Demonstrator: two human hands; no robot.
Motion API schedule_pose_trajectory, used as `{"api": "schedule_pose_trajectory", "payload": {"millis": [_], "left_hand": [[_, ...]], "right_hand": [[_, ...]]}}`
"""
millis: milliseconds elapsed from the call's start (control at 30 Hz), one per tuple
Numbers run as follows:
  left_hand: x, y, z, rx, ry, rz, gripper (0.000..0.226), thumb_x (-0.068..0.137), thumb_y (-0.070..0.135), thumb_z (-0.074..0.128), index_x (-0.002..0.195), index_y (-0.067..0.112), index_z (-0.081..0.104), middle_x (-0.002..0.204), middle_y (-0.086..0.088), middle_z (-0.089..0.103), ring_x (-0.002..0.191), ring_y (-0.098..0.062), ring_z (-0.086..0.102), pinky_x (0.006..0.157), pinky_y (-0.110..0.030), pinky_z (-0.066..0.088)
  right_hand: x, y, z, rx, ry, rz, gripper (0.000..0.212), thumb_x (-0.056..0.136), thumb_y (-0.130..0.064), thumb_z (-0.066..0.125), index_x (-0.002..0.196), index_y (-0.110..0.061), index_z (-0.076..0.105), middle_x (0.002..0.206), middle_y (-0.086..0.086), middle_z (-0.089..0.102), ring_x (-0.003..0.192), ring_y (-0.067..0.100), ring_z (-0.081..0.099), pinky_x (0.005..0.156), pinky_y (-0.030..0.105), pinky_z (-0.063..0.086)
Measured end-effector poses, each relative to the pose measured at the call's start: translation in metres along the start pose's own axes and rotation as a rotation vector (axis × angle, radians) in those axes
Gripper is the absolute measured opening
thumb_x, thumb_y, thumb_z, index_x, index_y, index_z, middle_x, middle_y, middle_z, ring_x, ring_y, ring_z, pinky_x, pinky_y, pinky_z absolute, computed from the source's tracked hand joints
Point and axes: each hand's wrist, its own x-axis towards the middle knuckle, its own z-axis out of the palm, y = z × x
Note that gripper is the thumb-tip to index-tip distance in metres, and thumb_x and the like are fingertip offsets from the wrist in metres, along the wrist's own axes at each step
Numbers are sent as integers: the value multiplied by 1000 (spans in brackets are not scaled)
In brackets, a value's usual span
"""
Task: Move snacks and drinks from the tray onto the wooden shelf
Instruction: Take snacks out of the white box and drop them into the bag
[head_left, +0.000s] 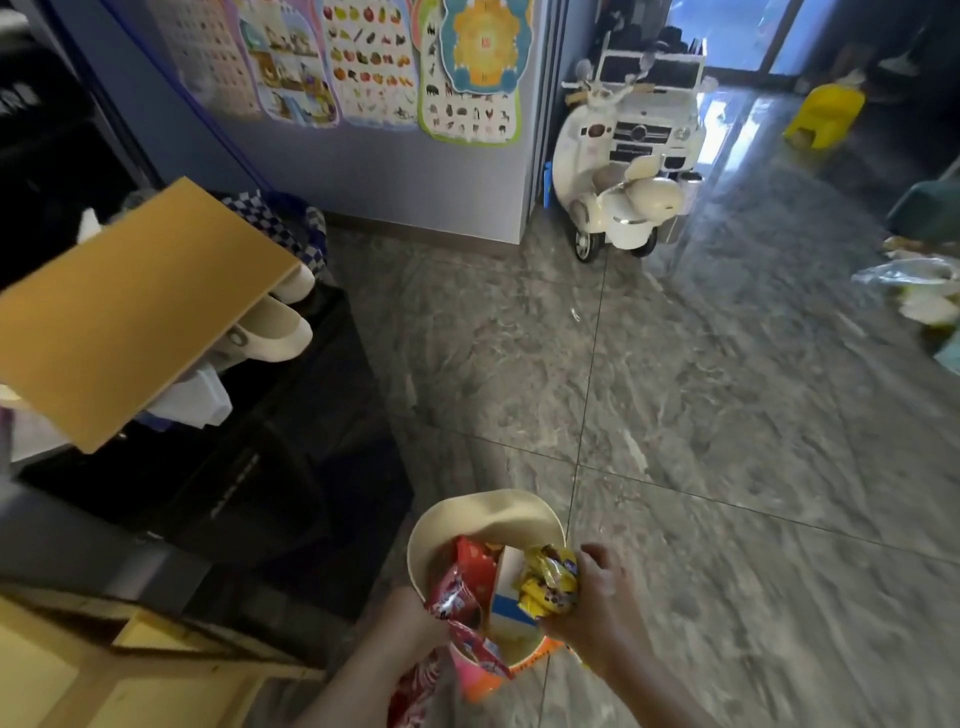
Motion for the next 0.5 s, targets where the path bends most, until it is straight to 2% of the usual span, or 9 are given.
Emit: {"api": "schedule_pose_trajectory", "payload": {"millis": [67, 167, 267, 333, 400, 500], "left_hand": [[1, 3, 1, 28, -42, -40, 24, 75, 34, 73, 71, 24, 51, 91, 2, 65, 83, -11, 60, 79, -25, 50], [-1, 13, 0, -53, -122, -20, 26, 81, 26, 71, 69, 23, 49, 76, 7, 54, 74, -6, 53, 64, -15, 41], [6, 15, 3, -126, -100, -28, 19, 78, 21, 74, 82, 17, 57, 77, 8, 57, 69, -3, 53, 58, -13, 40], [9, 16, 5, -227, -26, -16, 31, 69, 25, 80, 92, 19, 60, 83, 5, 64, 78, -8, 61, 66, -20, 48], [14, 15, 9, -315, 12, 16, 46, 59, 31, 83, 97, 22, 59, 92, 4, 66, 91, -16, 63, 87, -31, 51], [17, 15, 14, -452, 55, 38, 54, 68, 18, 82, 114, 18, 53, 108, 2, 64, 103, -18, 60, 99, -35, 45]], "right_hand": [[1, 5, 1, -1, 6, 9, 65, 42, -51, 76, 102, -30, 62, 113, -11, 42, 108, 14, 41, 86, 20, 40], [4, 8, -4, -18, 10, 7, 68, 46, -48, 81, 108, -28, 62, 119, -9, 43, 111, 16, 44, 89, 22, 41], [8, 7, -5, -1, -14, 29, 74, 49, -46, 83, 116, -27, 59, 127, -7, 41, 116, 15, 41, 94, 22, 38], [10, 3, -4, 33, -27, 40, 78, 48, -49, 83, 119, -26, 57, 129, -7, 40, 116, 13, 39, 95, 21, 36], [13, -1, -1, 94, -48, 47, 93, 48, -51, 84, 130, -24, 49, 135, -5, 35, 124, 14, 36, 100, 21, 35], [17, -4, 5, 203, -80, 45, 116, 57, -51, 84, 150, -24, 20, 157, 0, 12, 145, 17, 14, 113, 32, 25]]}}
